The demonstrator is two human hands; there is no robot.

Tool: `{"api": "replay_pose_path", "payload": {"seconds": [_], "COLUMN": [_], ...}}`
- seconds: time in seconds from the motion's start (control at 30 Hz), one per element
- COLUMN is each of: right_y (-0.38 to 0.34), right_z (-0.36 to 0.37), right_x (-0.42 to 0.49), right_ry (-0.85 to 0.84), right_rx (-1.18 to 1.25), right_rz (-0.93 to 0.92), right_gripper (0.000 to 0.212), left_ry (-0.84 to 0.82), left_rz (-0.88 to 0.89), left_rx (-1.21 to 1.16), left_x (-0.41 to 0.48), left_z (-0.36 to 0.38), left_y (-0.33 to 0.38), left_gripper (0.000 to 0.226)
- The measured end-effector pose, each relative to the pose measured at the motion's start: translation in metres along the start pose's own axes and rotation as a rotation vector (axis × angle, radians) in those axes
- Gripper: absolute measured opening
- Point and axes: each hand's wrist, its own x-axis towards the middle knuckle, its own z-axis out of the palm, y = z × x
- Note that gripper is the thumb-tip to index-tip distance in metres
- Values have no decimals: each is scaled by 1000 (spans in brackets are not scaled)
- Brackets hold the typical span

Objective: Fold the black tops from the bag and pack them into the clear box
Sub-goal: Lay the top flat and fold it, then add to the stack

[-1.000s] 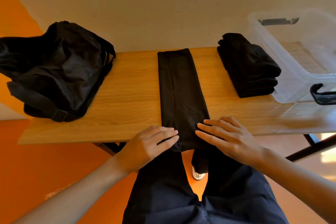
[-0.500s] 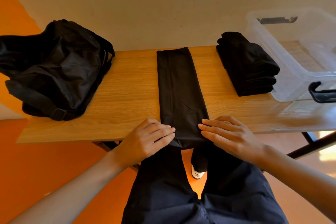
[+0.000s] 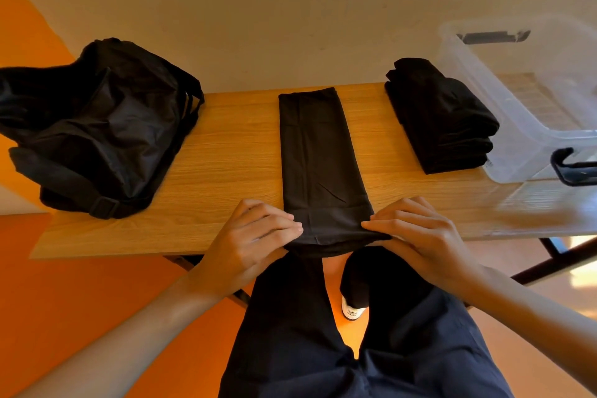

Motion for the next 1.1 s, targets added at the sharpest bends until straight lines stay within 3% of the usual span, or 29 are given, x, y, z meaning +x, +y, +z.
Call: {"api": "replay_pose_path", "payload": {"seconds": [0.2, 0.3, 0.47, 0.57, 0.67, 0.83, 1.1], "right_y": [2, 6, 17, 28, 40, 56, 73], "right_z": [-9, -9, -9, -9, -5, 4, 15], "right_x": [25, 42, 76, 94, 108, 126, 137], "right_ry": [-7, 3, -44, -96, -119, -200, -131], "right_rx": [123, 217, 461, 614, 598, 602, 495], "right_rz": [76, 164, 406, 579, 678, 832, 991], "right_gripper": [22, 21, 13, 18, 33, 12, 16], "left_ry": [-24, -14, 72, 77, 56, -17, -88], "left_rz": [-127, -294, -525, -683, -793, -914, -1070], "left_rx": [-173, -301, -483, -584, -626, -577, -550], "left_x": [12, 20, 44, 56, 65, 76, 96], "left_z": [-3, -3, 0, 5, 9, 18, 28], "left_y": [-7, -13, -28, -40, -54, -78, -103], "left_gripper": [27, 36, 17, 11, 10, 9, 20]}}
